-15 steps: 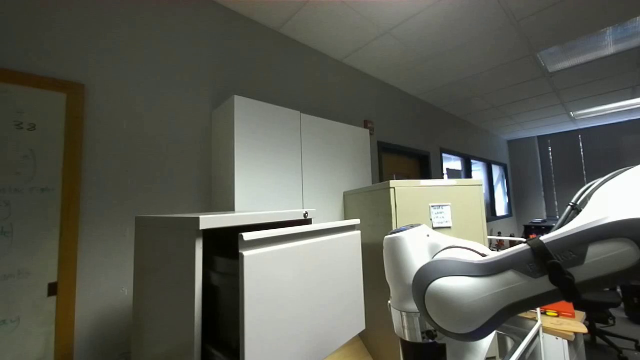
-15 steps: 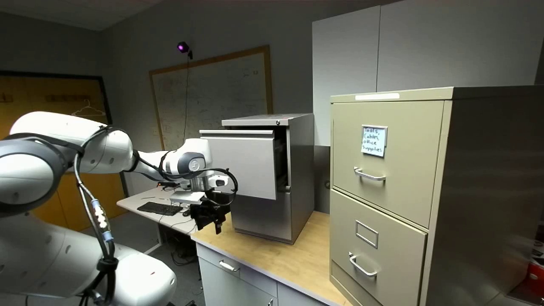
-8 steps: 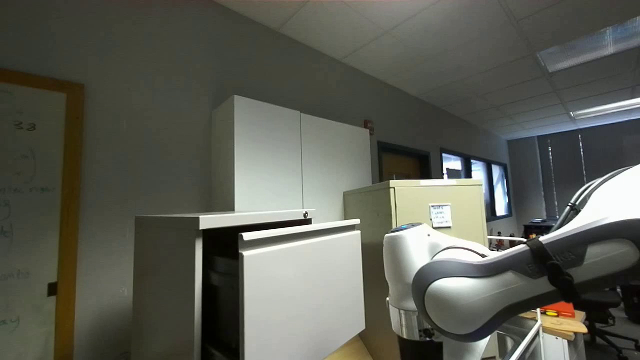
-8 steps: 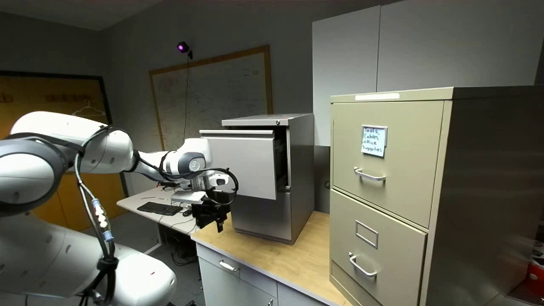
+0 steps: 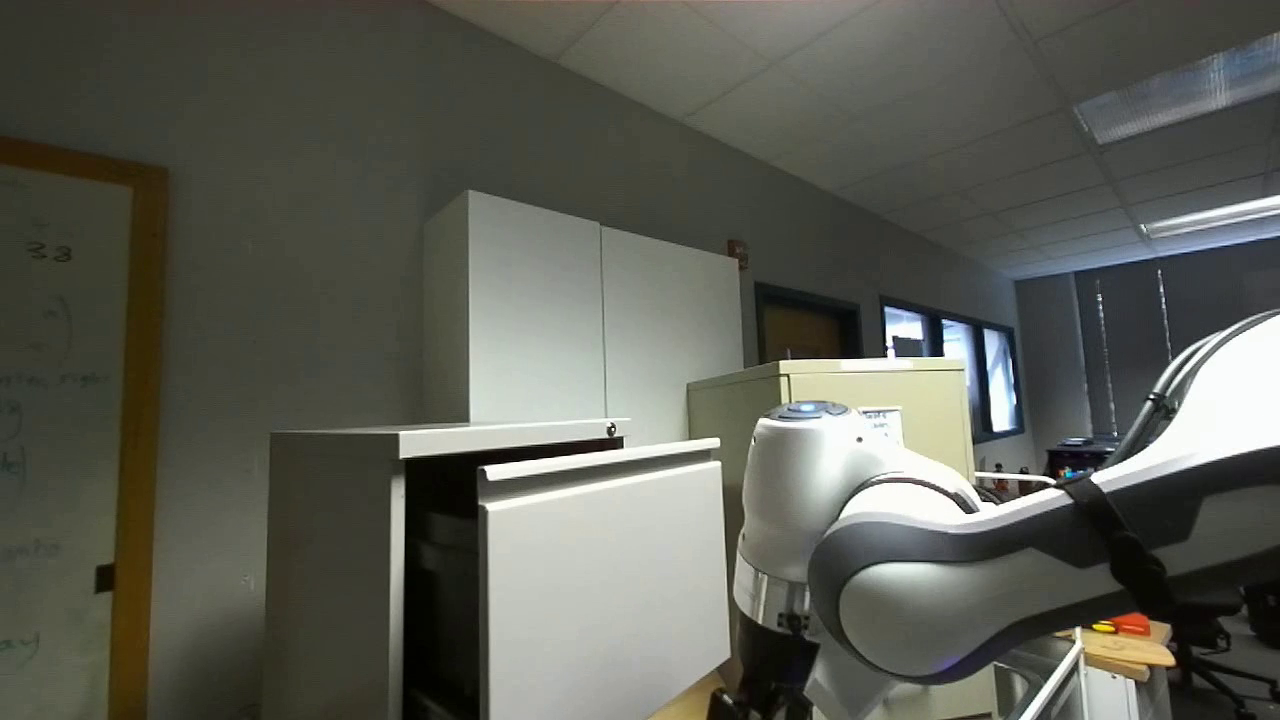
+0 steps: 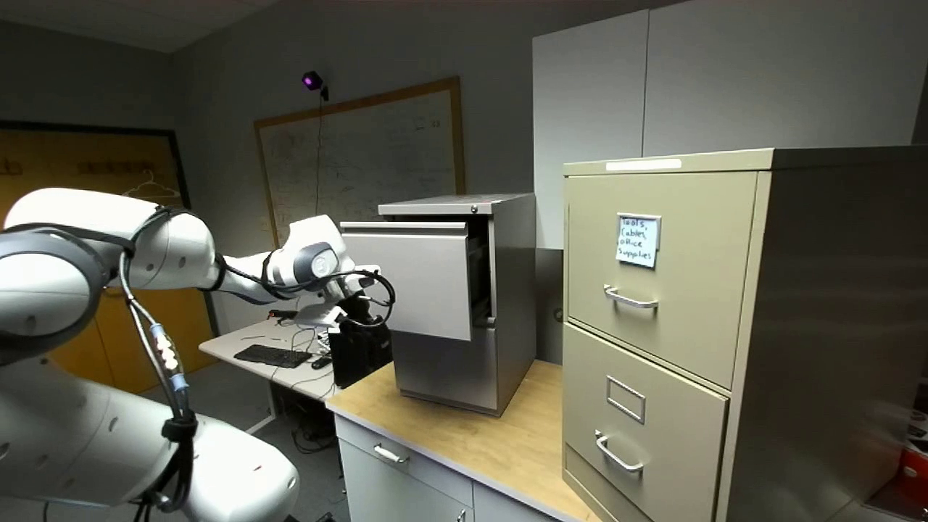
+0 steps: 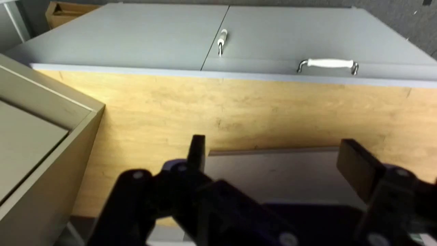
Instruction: Close the top drawer
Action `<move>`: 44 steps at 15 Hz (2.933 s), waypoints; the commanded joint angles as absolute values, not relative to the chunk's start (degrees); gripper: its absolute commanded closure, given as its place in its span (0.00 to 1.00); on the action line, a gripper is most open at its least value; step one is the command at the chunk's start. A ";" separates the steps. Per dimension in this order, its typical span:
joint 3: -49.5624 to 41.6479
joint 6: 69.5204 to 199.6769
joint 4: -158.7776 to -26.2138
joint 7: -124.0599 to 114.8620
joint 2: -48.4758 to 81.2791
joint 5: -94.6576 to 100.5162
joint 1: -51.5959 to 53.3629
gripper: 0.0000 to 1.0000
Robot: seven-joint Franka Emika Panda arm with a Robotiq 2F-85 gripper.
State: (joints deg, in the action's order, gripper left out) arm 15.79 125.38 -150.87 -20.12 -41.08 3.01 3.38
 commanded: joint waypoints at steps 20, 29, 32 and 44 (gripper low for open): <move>31.10 158.04 -139.87 -32.97 -46.50 18.48 -7.76 1.00; 33.06 163.04 -133.83 -26.23 -38.67 15.47 -9.01 1.00; 33.58 163.54 -130.32 -24.81 -35.19 15.69 -9.53 1.00; 38.24 161.68 -113.08 -25.59 -14.73 20.66 -16.36 1.00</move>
